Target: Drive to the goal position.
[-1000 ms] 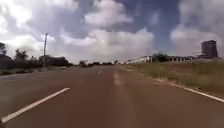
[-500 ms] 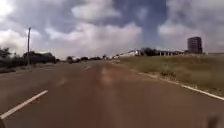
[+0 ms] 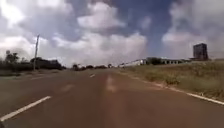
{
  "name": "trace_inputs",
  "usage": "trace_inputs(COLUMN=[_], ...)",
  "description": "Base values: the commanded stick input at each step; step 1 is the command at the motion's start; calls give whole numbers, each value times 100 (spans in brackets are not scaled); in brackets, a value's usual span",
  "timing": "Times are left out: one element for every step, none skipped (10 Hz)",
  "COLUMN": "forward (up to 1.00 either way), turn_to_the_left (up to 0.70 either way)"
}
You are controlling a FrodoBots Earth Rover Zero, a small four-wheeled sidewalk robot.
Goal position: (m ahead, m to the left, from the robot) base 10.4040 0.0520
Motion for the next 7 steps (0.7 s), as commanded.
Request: trace_inputs(forward=[100, 100, 100, 100, 100, 100, 100], turn_to_the_left=[0, 0, 0, 0, 0, 0, 0])
